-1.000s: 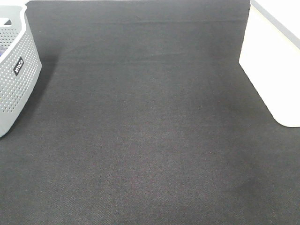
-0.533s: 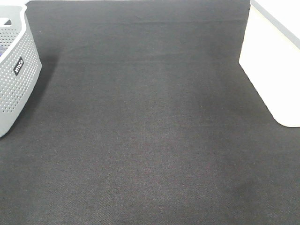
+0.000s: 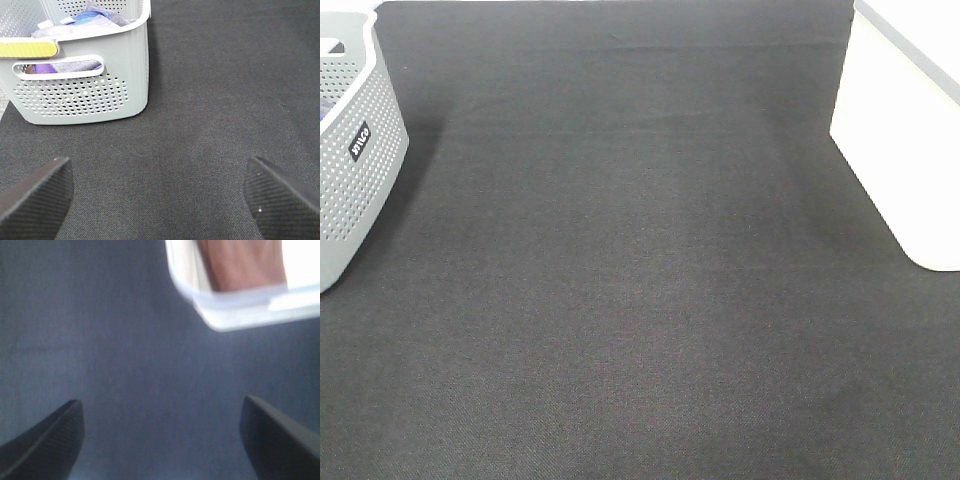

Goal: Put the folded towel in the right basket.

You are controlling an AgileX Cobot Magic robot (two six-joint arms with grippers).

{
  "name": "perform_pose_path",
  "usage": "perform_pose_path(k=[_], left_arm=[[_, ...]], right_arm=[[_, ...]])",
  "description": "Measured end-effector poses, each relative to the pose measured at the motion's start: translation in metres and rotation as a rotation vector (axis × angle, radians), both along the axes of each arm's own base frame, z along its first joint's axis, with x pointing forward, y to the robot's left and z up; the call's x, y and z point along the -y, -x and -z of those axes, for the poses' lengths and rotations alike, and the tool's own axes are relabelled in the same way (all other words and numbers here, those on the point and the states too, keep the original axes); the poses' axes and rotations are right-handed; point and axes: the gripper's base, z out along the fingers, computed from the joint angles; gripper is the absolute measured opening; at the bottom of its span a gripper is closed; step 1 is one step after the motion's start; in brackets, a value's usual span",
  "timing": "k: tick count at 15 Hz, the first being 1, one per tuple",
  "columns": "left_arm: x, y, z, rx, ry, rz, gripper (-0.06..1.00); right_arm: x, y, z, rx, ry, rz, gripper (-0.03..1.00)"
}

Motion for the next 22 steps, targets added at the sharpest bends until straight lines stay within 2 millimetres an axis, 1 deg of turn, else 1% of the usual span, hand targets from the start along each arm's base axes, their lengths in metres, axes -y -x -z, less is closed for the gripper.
perform_pose_path(k=[2,5,7,8,9,10,12,14,18,22], left_arm=[[0.000,0.000,0.000,0.000,0.000,0.000,0.87],[0.000,0.000,0.000,0.000,0.000,0.000,0.87],[0.000,0.000,0.000,0.000,0.000,0.000,0.87],[0.000,0.000,0.000,0.000,0.000,0.000,0.87],[0.000,0.000,0.000,0.000,0.000,0.000,0.87],[0.000,0.000,0.000,0.000,0.000,0.000,0.87],[0.000,0.000,0.000,0.000,0.000,0.000,0.87],[0.000,0.000,0.000,0.000,0.000,0.000,0.87],[0.000,0.000,0.000,0.000,0.000,0.000,0.87],[0.000,0.000,0.000,0.000,0.000,0.000,0.87]], right_arm=[[-0.010,0.040,0.008,0.030,0.022,-0.003,0.80],[-0.021,0.102,0.028,0.091,0.107,0.013,0.80],[-0.028,0.135,0.045,0.150,0.141,0.023,0.80],[-0.028,0.135,0.045,0.150,0.141,0.023,0.80],[-0.034,0.156,0.057,0.197,0.150,0.030,0.80],[-0.037,0.168,0.066,0.232,0.160,0.032,0.80],[-0.041,0.183,0.084,0.268,0.171,-0.003,0.80],[-0.039,0.194,0.101,0.294,0.205,-0.085,0.80],[-0.035,0.212,0.102,0.474,0.239,-0.091,0.80],[-0.037,0.206,0.105,0.533,0.217,-0.098,0.80]])
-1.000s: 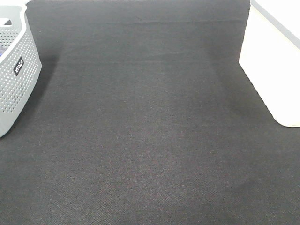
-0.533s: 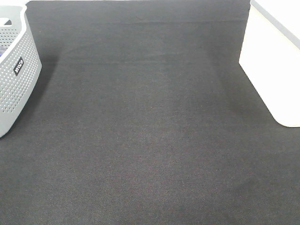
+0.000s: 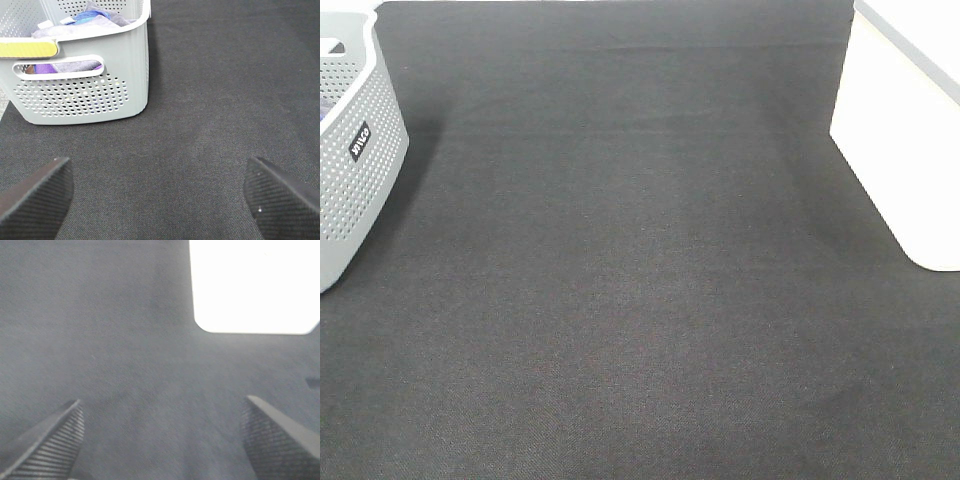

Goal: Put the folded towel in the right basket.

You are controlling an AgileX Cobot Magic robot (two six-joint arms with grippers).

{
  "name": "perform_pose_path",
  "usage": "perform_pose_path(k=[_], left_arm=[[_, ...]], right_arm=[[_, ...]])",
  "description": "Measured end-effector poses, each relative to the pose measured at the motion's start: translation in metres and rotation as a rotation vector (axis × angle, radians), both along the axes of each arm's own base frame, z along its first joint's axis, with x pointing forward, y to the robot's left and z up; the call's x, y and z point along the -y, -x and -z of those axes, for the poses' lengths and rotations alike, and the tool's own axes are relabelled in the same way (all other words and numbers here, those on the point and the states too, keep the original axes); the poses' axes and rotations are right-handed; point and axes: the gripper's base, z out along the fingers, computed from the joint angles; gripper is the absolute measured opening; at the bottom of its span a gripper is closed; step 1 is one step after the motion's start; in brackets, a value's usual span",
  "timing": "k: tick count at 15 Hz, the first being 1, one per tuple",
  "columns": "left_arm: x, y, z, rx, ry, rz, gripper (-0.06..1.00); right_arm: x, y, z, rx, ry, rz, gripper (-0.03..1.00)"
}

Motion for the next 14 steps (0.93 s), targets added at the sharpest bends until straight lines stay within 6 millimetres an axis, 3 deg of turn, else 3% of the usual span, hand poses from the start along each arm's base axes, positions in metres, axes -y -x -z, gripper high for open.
perform_pose_path(k=[14], left_arm=[[0.0000,0.0000,0.0000,0.000,0.000,0.000,0.87]], right_arm=[[-0.0001,-0.0001,-0.0002,0.002,0.002,-0.002,0.80]])
